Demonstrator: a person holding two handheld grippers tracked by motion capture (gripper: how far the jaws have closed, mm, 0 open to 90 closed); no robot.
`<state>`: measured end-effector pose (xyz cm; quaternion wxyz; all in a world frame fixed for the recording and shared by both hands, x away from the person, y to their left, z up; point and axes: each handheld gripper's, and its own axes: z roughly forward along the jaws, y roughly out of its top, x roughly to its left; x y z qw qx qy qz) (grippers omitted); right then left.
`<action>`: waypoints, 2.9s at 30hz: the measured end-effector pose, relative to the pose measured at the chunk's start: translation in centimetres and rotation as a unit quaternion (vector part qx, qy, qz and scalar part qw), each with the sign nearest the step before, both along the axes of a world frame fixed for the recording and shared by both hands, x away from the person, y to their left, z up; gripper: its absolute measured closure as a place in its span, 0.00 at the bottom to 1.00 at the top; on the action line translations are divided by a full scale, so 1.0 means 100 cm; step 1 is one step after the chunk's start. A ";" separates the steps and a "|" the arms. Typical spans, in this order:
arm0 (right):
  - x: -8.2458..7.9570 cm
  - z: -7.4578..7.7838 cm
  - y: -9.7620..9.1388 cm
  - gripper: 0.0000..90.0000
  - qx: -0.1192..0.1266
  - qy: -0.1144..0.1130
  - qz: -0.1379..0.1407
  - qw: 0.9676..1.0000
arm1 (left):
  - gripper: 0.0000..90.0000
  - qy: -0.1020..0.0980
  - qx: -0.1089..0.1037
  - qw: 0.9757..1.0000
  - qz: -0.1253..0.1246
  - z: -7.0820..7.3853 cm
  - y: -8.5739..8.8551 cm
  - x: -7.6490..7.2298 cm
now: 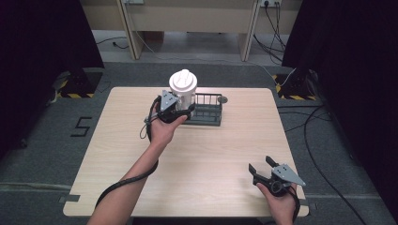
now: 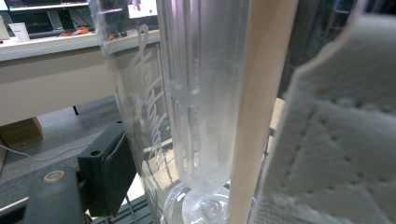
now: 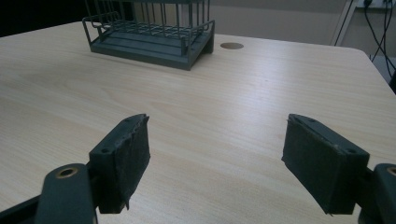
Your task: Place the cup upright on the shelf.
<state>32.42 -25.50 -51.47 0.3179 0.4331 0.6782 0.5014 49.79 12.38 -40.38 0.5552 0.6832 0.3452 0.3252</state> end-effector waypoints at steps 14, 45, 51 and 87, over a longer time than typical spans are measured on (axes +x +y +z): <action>0.000 0.000 0.000 0.26 0.001 0.000 0.001 1.000 | 0.20 -0.001 0.002 1.000 -0.004 0.005 -0.011 0.010; 0.000 0.000 -0.001 0.26 0.006 0.000 0.000 1.000 | 0.20 0.009 -0.003 1.000 0.005 0.010 -0.032 0.043; 0.000 0.000 -0.002 0.26 0.007 0.000 0.001 1.000 | 0.20 0.014 0.000 1.000 0.010 0.006 -0.035 0.049; 0.000 0.000 -0.002 0.26 0.005 -0.001 0.005 1.000 | 0.20 0.051 0.020 0.998 0.043 -0.028 -0.044 0.073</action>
